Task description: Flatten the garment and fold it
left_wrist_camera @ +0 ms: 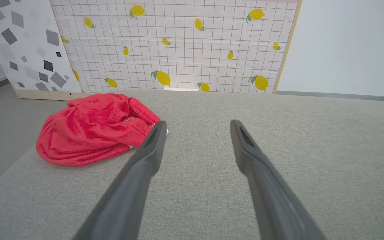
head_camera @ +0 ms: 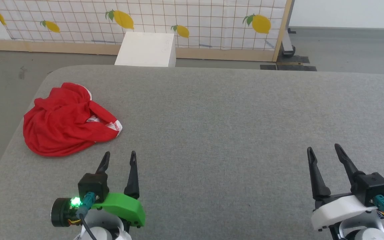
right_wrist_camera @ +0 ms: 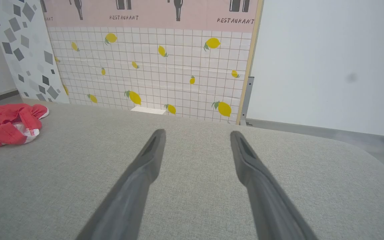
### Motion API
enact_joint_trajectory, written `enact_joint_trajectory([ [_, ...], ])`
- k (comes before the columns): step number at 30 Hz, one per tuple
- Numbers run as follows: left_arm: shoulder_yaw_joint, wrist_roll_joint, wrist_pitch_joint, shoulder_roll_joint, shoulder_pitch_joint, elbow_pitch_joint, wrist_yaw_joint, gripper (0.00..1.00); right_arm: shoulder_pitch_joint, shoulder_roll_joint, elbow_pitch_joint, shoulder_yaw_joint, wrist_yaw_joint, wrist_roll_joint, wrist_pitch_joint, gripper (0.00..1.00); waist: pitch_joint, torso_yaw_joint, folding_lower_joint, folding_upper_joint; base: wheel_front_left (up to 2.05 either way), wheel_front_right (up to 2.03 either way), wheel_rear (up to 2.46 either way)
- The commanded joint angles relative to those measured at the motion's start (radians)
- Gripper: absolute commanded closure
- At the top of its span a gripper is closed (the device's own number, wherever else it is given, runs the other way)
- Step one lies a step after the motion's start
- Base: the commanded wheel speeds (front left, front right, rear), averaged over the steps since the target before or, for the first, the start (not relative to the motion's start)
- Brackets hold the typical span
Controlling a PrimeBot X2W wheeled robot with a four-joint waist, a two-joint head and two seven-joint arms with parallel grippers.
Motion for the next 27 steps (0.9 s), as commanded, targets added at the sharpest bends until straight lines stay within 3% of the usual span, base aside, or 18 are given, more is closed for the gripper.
enact_joint_trajectory([
  [1,0.000,-0.010,-0.010,0.002,-0.023,0.008,0.005,0.00,0.000,0.002,0.003,0.000,-0.001,0.008,-0.011,0.00,0.000,0.002,0.0000,0.0000,0.00,0.00,0.00],
  [27,-0.017,-0.054,-0.063,0.001,-0.039,0.071,0.007,0.00,0.004,0.003,0.025,-0.012,-0.001,0.011,-0.064,0.00,-0.007,0.019,0.0000,0.0000,0.00,0.00,0.00],
])
